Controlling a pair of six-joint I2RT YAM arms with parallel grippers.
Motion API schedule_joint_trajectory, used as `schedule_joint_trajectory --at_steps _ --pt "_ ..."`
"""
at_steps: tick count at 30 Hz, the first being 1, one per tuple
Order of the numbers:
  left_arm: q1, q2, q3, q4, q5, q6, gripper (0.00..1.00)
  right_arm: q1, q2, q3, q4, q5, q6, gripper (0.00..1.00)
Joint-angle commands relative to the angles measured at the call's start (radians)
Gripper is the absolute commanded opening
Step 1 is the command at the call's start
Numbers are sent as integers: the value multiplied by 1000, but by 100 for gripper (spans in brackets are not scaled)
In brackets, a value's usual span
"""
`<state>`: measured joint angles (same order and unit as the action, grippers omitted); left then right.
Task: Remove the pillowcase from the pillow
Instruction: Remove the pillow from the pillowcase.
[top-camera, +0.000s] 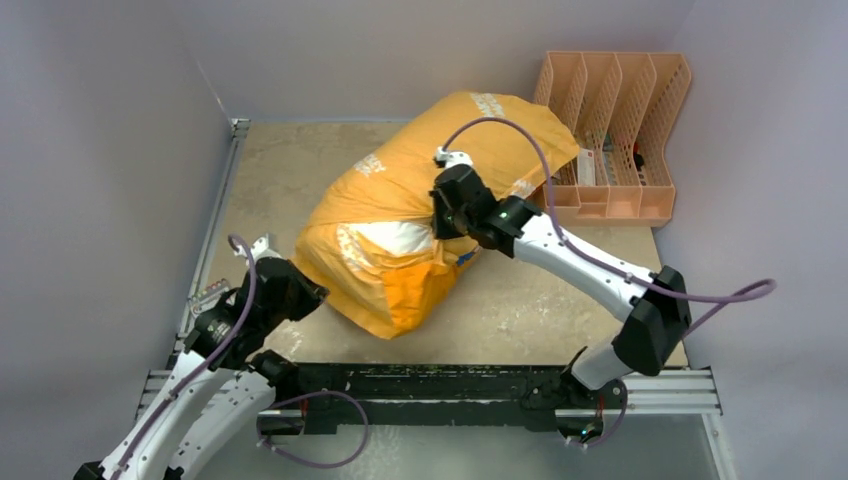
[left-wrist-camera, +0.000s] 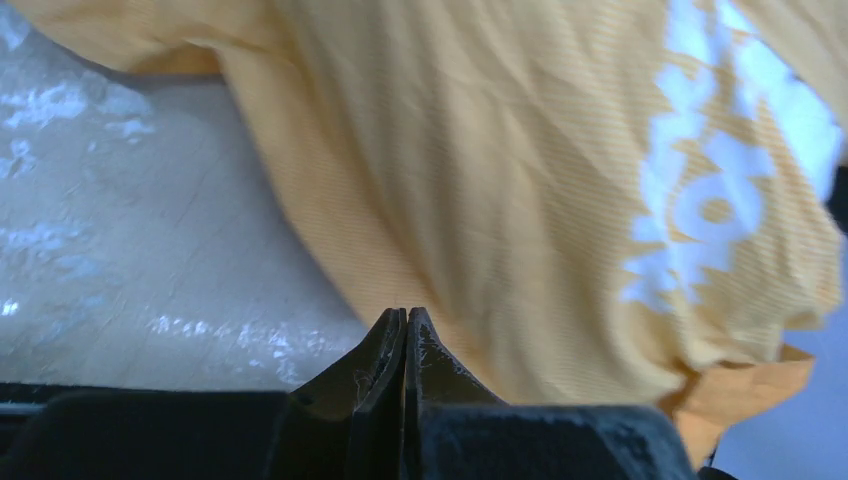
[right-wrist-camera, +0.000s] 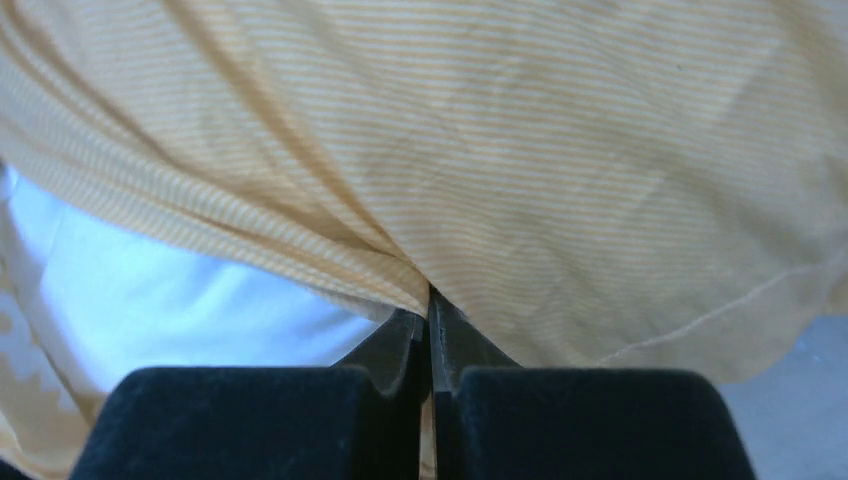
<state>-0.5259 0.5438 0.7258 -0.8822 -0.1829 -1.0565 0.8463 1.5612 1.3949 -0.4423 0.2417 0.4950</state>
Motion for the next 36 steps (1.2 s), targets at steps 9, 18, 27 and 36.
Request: schedule_joint_trajectory --at_steps 9,18,27,36 --pt "4 -23 -18 27 28 -32 45 -52 -39 -383 164 -209 120 0" --pt "4 313 85 405 171 20 76 -1 -68 -357 179 -206 35 0" --pt "5 339 -28 371 123 40 15 4 -176 -237 147 -231 -138 21" --pt "4 133 -115 242 97 13 0 90 27 193 -39 -271 -318 62"
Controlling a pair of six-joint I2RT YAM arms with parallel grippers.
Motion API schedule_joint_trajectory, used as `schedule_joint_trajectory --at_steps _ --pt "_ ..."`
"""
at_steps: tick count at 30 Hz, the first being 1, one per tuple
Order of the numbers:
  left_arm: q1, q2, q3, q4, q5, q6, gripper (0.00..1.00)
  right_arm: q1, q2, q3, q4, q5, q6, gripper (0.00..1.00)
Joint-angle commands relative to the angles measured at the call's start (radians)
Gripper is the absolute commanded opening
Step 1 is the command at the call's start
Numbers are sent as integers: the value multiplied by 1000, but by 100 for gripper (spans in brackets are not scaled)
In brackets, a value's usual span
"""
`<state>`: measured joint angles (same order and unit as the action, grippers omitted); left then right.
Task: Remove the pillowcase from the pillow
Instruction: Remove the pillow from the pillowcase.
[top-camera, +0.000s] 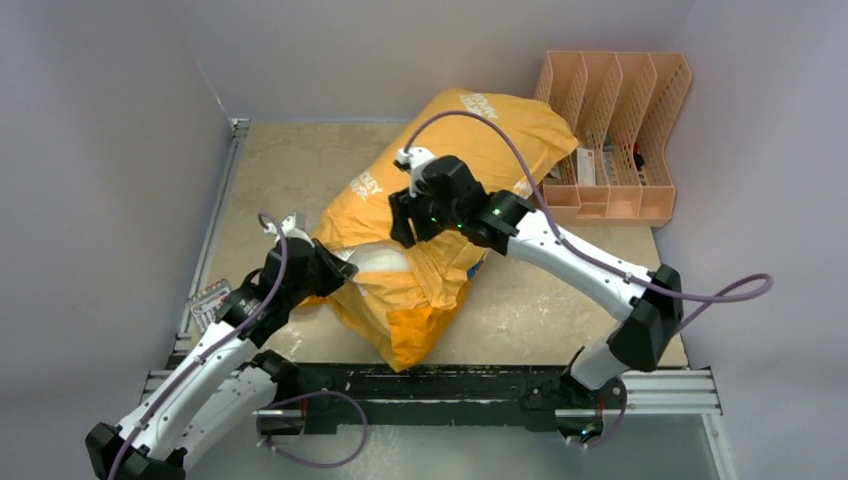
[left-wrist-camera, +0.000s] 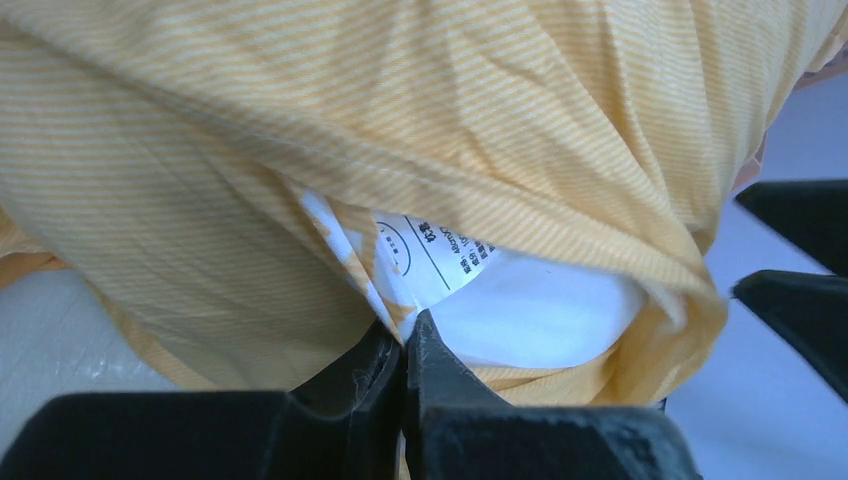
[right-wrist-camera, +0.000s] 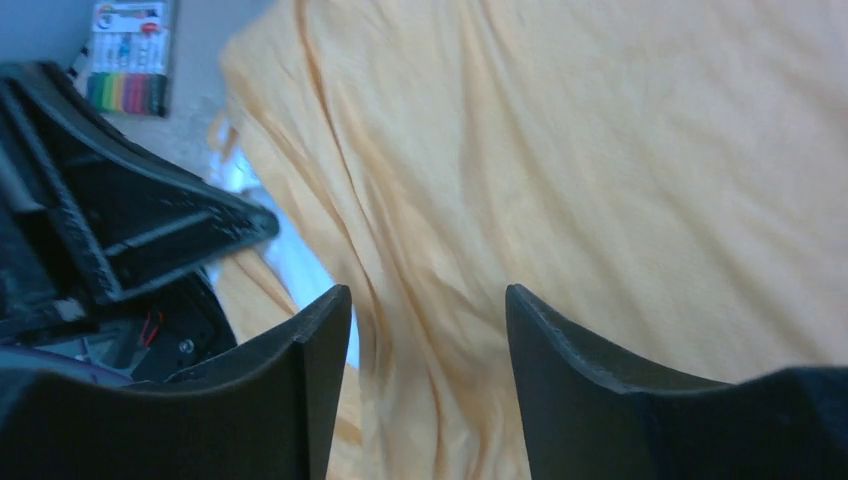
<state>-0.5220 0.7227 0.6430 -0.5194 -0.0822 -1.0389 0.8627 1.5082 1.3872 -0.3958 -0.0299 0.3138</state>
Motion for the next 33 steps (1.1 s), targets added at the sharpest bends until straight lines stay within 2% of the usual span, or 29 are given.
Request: schedule_joint_trajectory --at_steps 1,5,9,12,15,16,19,21,22,25,30,33 --pt "0 -52 -34 -128 -5 -4 0 99 118 258 -110 32 -161 65" --pt "1 -80 -27 -157 -37 -14 0 141 260 428 -173 106 -202 71" --pt "0 -111 -31 -170 -52 -27 0 154 360 510 -203 38 -255 73" --pt "1 -122 -42 -170 -52 -37 0 173 405 505 -192 -27 -266 74" --pt "1 -124 -45 -172 -50 -41 0 188 449 506 -204 103 -263 72" --pt "0 -124 -44 -172 -51 -42 0 188 466 506 -216 170 -259 66" --pt "0 -126 -39 -184 -55 -43 0 181 464 488 -243 361 -203 38" --pt "1 -131 -36 -204 -66 -44 0 165 424 465 -215 480 -207 13" --pt "1 -135 -34 -217 -72 -45 0 151 402 454 -191 511 -205 6" --pt "0 -160 -30 -260 -101 -55 0 74 329 425 -137 525 -182 0" --pt "0 -222 -1 -382 -197 -90 0 -105 280 381 -161 488 -100 0" --pt "0 -263 10 -447 -244 -110 0 -148 255 322 -171 454 -64 0"
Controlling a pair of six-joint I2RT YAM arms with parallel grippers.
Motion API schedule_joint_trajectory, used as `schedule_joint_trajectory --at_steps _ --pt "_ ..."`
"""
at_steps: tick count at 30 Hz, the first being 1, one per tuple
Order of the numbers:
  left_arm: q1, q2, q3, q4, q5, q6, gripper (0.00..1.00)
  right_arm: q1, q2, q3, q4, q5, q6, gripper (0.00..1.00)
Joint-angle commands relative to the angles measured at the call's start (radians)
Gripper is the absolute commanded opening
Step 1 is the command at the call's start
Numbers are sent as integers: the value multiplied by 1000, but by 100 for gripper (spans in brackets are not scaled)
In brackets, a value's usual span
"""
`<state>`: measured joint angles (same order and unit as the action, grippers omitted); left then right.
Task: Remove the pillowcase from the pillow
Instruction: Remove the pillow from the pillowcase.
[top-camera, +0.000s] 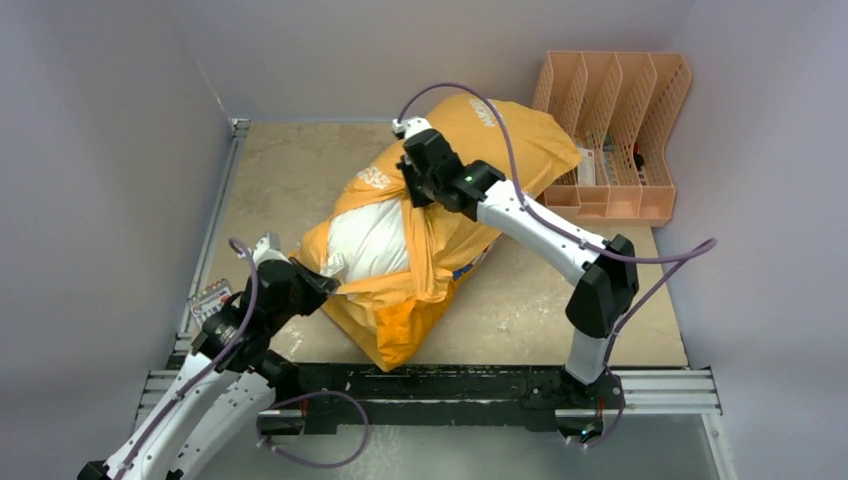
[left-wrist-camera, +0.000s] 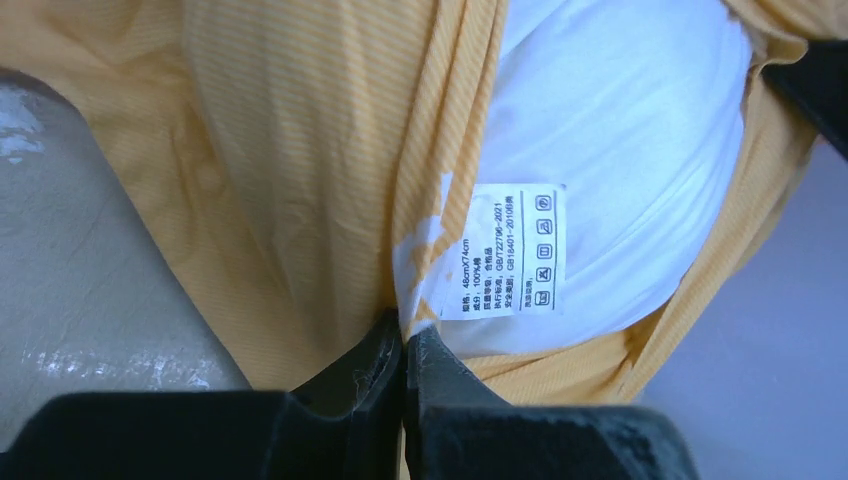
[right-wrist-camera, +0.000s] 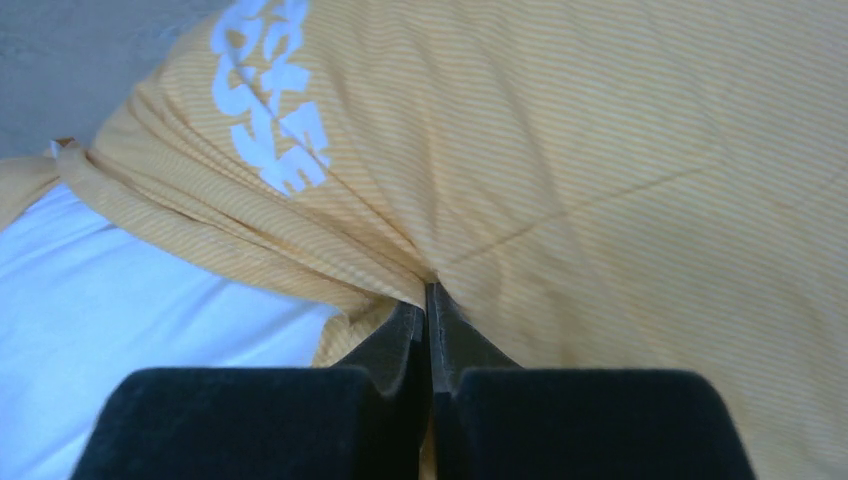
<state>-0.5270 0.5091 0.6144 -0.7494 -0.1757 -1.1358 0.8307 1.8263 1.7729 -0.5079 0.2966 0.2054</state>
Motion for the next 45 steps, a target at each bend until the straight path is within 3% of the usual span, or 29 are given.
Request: schedule_joint_trajectory --at_steps 1,3,8,10,13,20,22,25,32,35,40,45 --pt "5 -57 39 -230 -158 -19 0 -117 -83 -96 -50 110 59 0" --pt "6 -66 34 -232 -158 -21 0 -116 -117 -164 -21 49 100 0" --pt "6 -41 59 -138 -132 11 44 -106 -202 -377 88 -83 155 0" --pt "5 -12 90 -104 -145 40 56 -105 -224 -448 88 -112 181 0" --pt "5 55 157 -69 -162 102 64 -103 -249 -510 83 -142 204 0" --pt "5 230 282 40 -147 212 71 -99 -309 -585 78 -169 230 0" --pt "5 298 290 -1 -178 227 70 -100 -315 -588 68 -163 234 0" --pt "5 344 245 -31 -183 233 61 -100 -316 -574 50 -151 237 0" --pt "5 167 124 -92 -144 161 23 -101 -304 -510 -38 -84 248 0" --pt "6 106 125 -170 -180 118 0 -102 -305 -506 -47 -30 238 0" --pt "6 99 118 -196 -175 115 0 -102 -302 -485 -39 -63 238 0" --pt "5 132 128 -162 -149 144 0 -101 -312 -442 6 -129 209 6"
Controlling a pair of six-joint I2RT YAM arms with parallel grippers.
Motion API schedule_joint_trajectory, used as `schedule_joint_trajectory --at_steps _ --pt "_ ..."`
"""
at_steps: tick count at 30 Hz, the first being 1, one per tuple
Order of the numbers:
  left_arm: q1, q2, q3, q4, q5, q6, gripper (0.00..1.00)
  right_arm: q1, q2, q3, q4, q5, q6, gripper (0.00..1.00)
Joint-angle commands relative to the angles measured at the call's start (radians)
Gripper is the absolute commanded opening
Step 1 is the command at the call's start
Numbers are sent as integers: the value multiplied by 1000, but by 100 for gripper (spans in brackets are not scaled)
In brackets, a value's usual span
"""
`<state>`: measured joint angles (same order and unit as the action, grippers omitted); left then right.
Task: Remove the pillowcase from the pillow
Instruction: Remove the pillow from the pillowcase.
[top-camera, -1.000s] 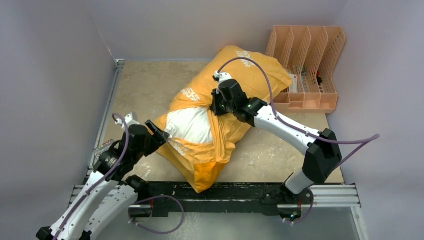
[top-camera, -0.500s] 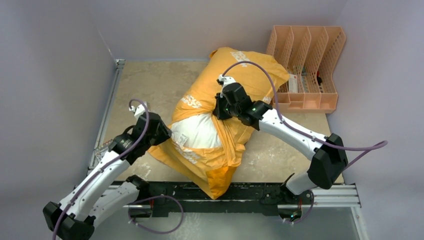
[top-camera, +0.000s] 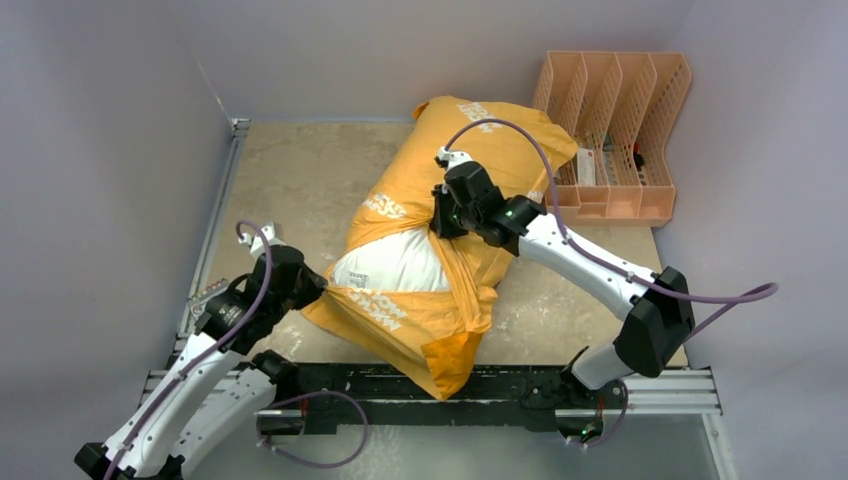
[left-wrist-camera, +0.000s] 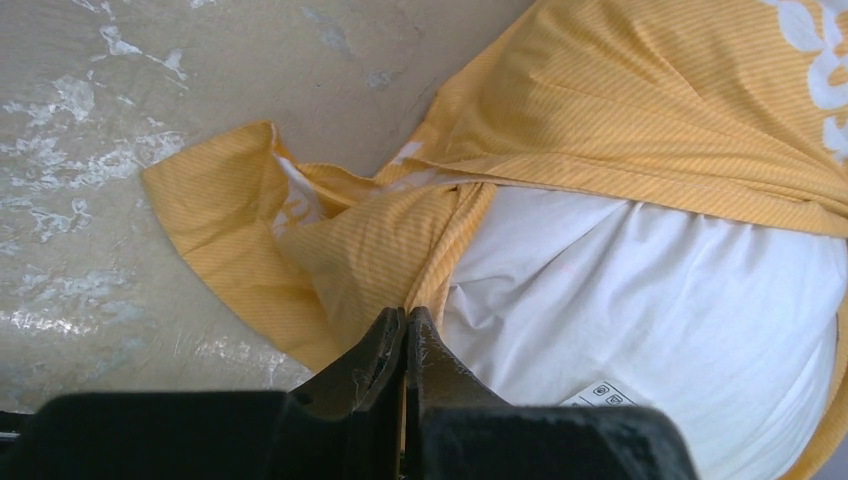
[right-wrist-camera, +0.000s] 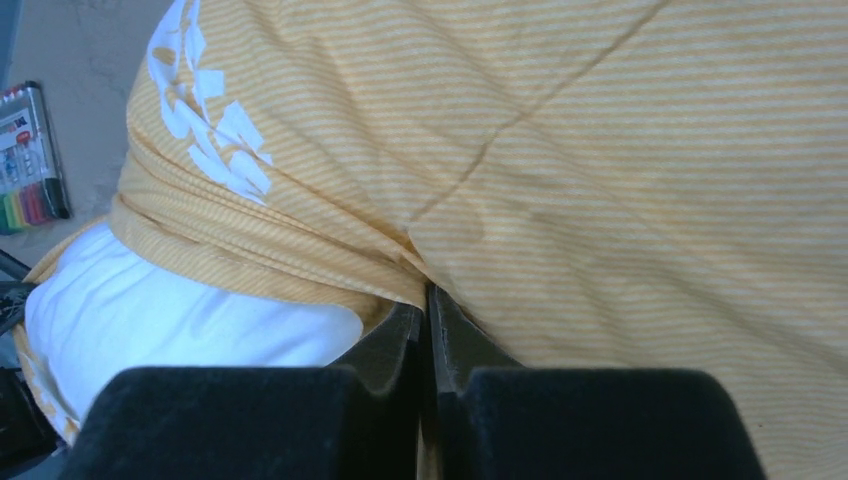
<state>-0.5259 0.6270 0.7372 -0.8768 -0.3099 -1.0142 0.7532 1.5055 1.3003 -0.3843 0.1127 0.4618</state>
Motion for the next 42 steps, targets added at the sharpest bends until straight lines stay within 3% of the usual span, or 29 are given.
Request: schedule_joint_trajectory --at_steps 1,11,12,13,14,16,18,19,20,22,24,27,29,32,39,42 --pt "4 15 9 -22 -5 26 0 -24 3 35 -101 31 -55 6" --pt "4 36 72 75 53 -10 0 -24 7 69 -79 -42 -68 11" --pt "4 36 74 84 57 -15 14 -25 8 67 -74 -43 -69 11" --pt "4 37 75 88 63 -14 34 -25 9 69 -74 -45 -68 11" --pt "5 43 76 93 74 -6 44 -24 10 69 -75 -52 -68 10" --pt "4 58 72 94 91 9 53 -24 11 65 -75 -64 -65 10" --pt "4 73 54 91 109 19 55 -25 10 59 -73 -72 -62 11" --pt "5 84 39 84 119 22 53 -24 9 58 -73 -70 -63 11" --pt "4 92 23 76 130 22 46 -25 7 60 -77 -65 -63 11" --pt "4 86 -18 78 161 17 18 -25 3 71 -91 -50 -64 12" --pt "4 54 -51 70 171 -5 0 -24 -2 89 -102 -46 -71 15" --pt "4 -18 -77 52 158 -23 0 -22 -4 132 -92 -121 -130 25" --pt "4 -39 -67 57 170 40 0 0 8 184 -96 -177 -161 38" --pt "4 -7 -3 -34 125 97 0 104 53 304 -129 -111 -231 53" --pt "4 7 10 50 170 93 0 197 261 600 -206 -122 -349 68" --pt "4 -15 -2 49 153 74 0 208 362 675 -237 -228 -377 74"
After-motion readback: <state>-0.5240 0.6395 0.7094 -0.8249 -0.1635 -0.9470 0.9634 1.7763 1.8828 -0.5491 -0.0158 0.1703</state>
